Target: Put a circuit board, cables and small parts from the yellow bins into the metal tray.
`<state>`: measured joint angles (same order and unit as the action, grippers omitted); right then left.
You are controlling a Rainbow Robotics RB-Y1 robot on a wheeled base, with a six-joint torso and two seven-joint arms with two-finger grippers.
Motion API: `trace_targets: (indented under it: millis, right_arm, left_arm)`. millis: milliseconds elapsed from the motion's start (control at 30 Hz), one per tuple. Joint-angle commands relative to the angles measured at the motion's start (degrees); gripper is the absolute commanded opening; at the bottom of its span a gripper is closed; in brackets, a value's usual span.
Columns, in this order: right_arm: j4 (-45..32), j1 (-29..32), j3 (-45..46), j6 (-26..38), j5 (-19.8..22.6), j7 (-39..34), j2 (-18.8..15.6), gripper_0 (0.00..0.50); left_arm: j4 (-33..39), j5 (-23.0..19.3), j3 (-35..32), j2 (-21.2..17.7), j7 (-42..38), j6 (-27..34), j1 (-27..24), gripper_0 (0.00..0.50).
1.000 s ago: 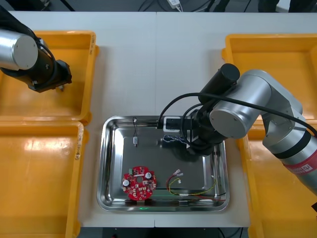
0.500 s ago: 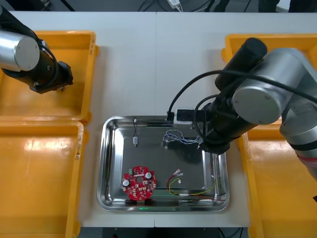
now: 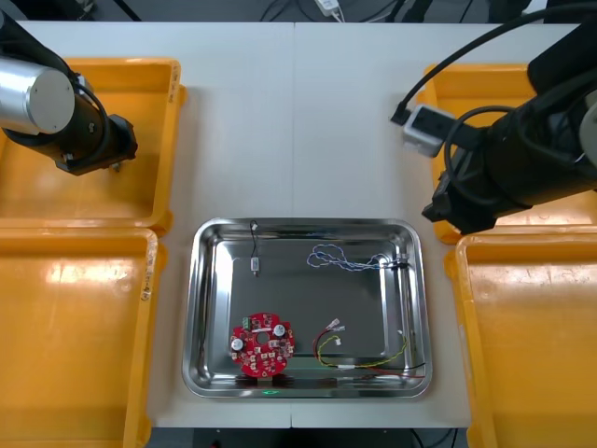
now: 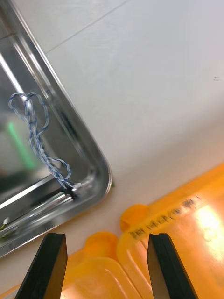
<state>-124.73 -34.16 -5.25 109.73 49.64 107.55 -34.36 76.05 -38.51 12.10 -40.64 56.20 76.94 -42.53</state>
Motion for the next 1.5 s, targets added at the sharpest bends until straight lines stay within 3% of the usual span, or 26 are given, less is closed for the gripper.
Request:
trace_targets:
  millis: [33, 67, 367, 867, 900, 967, 1067, 1500]
  right_arm:
    - [-1.5, -0.8, 7.1, 0.3, 0.0, -4.7, -3.8, 0.500]
    - [-1.5, -0.8, 8.3, 0.3, 0.2, -5.7, -4.6, 0.500]
    - [0.2, 1.2, 13.5, 0.3, 0.8, -14.5, -12.4, 0.500]
    - [6.8, 9.9, 23.3, 0.3, 2.6, -25.2, -18.6, 0.500]
    - [6.8, 11.3, 23.8, 0.3, 2.6, -25.3, -18.6, 0.500]
    - [6.8, 13.3, 24.7, 0.3, 2.3, -25.3, -18.6, 0.500]
    - [7.4, 15.1, 24.9, 0.3, 1.6, -25.4, -18.7, 0.500]
    - [12.2, 18.0, 26.2, -0.5, 2.0, -27.6, -18.3, 0.500]
  left_arm:
    - [0.5, 0.8, 0.6, -1.8, 2.4, -1.9, -0.7, 0.107]
    - [0.5, 0.8, 0.6, -1.8, 2.4, -2.3, -0.5, 0.006]
    - [0.5, 0.7, 0.6, -1.8, 3.0, -2.7, -0.4, 0.003]
    - [0.5, 0.4, 0.5, -1.8, 3.1, -2.7, -0.4, 0.007]
    - [0.6, 0.4, 0.4, -1.9, 3.2, -2.7, -0.4, 0.123]
    - [0.6, 0.3, 0.0, -1.8, 3.2, -2.6, -0.4, 0.235]
    - [0.7, -0.2, -1.0, -1.8, 3.2, -2.5, -0.4, 0.500]
    - [3.7, -1.3, -3.7, -2.6, 3.7, 4.0, -0.8, 0.500]
